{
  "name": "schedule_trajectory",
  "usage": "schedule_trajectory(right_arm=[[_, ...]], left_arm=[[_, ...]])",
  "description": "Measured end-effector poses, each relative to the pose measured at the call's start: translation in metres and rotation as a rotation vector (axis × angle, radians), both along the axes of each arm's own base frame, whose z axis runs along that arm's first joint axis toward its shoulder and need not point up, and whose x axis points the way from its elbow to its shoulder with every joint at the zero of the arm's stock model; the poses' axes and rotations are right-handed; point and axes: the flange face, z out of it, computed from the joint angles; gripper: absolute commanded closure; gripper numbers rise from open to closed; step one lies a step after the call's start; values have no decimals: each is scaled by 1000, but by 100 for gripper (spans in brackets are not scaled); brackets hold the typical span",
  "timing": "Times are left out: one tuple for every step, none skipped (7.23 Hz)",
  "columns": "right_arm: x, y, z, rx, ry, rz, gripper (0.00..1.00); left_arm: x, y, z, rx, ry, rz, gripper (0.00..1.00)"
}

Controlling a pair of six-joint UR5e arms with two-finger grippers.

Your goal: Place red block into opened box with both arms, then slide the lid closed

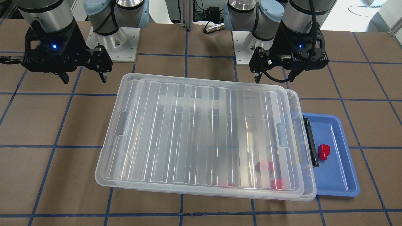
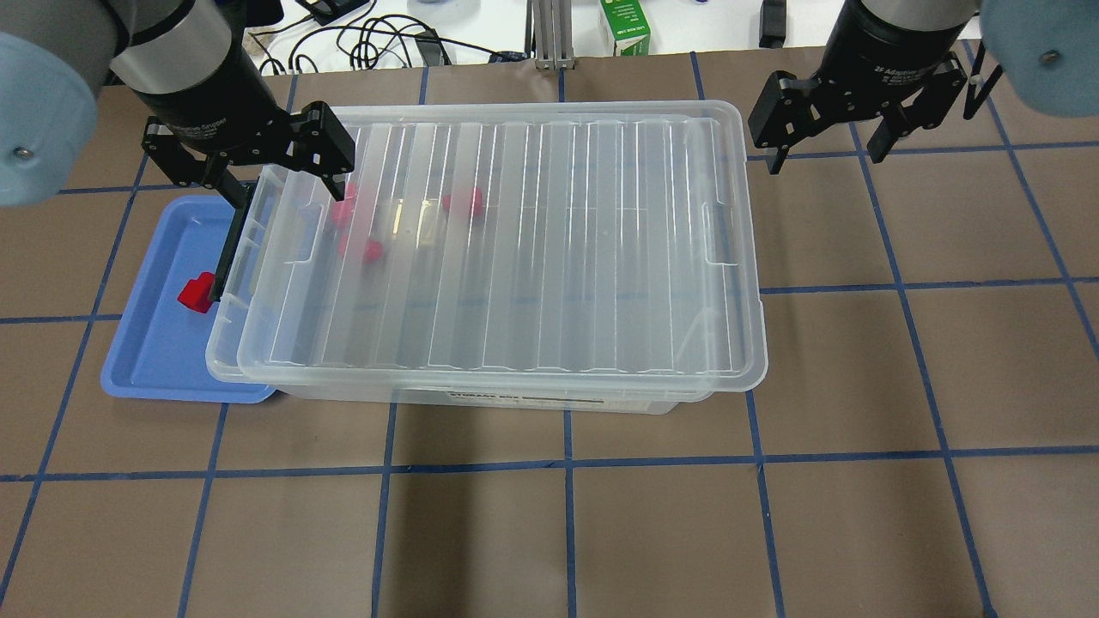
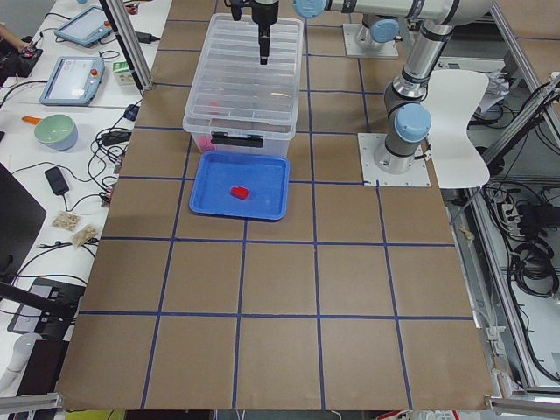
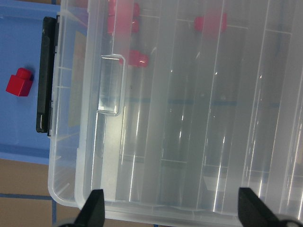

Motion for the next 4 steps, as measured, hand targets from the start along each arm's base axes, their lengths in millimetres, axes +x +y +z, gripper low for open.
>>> schedule_trajectory(right_arm=[[0,0,0,0,0,0,0],[0,0,0,-1,0,0,0],[-1,0,0,-1,0,-2,0],[-2,-1,0,-3,-3,-5,0]], left_arm=[[0,0,0,1,-1,0,0],[0,1,0,3,-2,0,0],[0,2,0,5,-3,0,0],[0,2,0,8,-4,0,0]])
